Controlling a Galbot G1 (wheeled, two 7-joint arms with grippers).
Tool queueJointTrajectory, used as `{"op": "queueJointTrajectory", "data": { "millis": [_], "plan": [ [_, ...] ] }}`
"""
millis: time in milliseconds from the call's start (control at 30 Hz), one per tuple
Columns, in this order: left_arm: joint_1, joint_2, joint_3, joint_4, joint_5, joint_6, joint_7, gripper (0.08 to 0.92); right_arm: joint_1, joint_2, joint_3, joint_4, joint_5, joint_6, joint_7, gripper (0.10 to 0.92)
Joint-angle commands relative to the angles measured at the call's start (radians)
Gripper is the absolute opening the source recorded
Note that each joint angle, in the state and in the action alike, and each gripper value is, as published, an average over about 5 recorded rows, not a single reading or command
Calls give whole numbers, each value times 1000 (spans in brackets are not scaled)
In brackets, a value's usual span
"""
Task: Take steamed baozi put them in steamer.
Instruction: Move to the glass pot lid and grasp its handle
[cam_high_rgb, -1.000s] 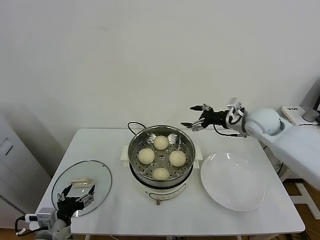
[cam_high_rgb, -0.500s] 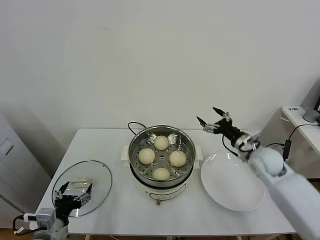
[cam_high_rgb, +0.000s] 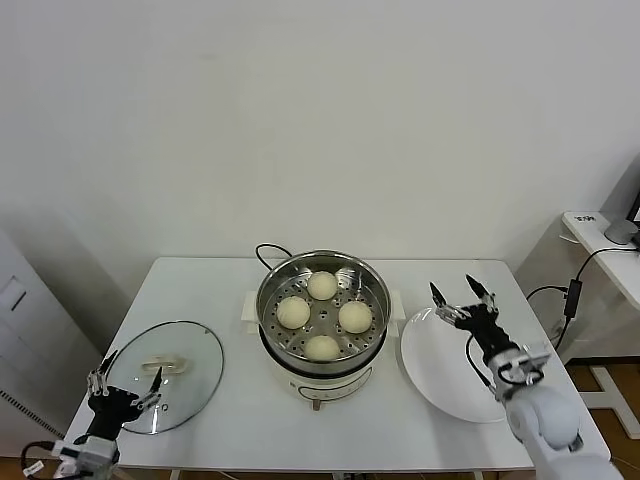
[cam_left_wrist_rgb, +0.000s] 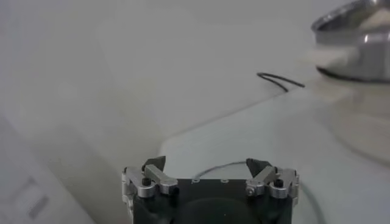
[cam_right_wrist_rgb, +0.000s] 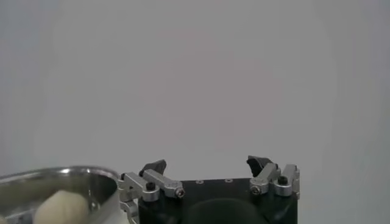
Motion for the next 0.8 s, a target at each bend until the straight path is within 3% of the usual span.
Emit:
{"op": "queueJointTrajectory", "data": {
  "millis": [33,300,800],
  "plan": [
    [-17,-65,-11,207,800,-257,-13,823,-158,138,136,8,-43,29,-12,823],
    [-119,-109,-38,339,1105,-351,-69,823,-161,171,151,-21,-36,38,-33,823],
    [-231,-134,-63,418,1154,-327,-94,823,-159,184,153,-51,-55,52,-62,823]
  ]
}}
